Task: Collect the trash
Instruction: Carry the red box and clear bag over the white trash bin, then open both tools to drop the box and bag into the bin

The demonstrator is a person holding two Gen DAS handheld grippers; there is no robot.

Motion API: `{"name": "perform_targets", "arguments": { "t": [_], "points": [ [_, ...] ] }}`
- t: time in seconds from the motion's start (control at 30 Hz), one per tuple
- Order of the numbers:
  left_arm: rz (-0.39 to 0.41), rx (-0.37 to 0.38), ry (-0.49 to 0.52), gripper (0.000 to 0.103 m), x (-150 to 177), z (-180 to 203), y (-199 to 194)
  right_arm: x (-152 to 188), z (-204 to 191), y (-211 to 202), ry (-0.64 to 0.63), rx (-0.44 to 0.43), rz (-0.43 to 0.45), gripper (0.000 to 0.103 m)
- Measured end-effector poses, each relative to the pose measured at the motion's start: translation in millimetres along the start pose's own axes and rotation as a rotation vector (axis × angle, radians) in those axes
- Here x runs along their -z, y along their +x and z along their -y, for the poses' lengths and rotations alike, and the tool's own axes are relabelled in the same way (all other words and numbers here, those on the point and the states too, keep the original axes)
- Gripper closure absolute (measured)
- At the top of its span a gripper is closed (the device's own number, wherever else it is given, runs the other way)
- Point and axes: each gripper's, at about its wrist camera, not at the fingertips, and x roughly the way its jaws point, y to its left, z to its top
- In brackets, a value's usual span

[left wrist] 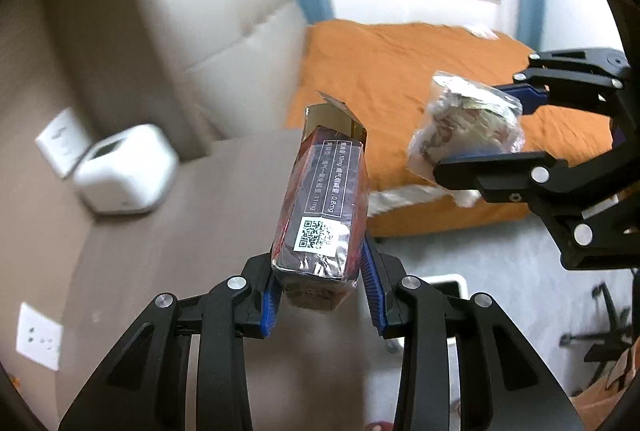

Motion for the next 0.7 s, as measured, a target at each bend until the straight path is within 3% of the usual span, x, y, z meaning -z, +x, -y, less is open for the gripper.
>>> {"name": "perform_targets", "arguments": {
  "t": [0.17, 0.3, 0.47, 0.7],
  "points": [
    [-0.078, 0.104, 0.063, 0.068, 3.2, 64.3, 45.7, 55.3, 33.5, 2.1, 0.049, 0.027, -0.076, 0.058],
    [-0.166, 0.169, 0.101, 0.068, 22.4, 111.6, 99.2, 109.9, 58.2, 31.2, 0.095, 0.038, -0.168, 0.058],
    [-0.273, 0.221, 0.166, 0.068, 66.2, 153.9, 178.1, 190.9, 71.7, 91.8, 0.104, 0.027, -0.298, 0.058],
    [-0.397, 0.29, 0.189, 0.068, 144.1, 181.9, 295.3, 289.4, 67.5, 183.3, 0.098, -0.013, -0.388, 0.058]
  ]
}}
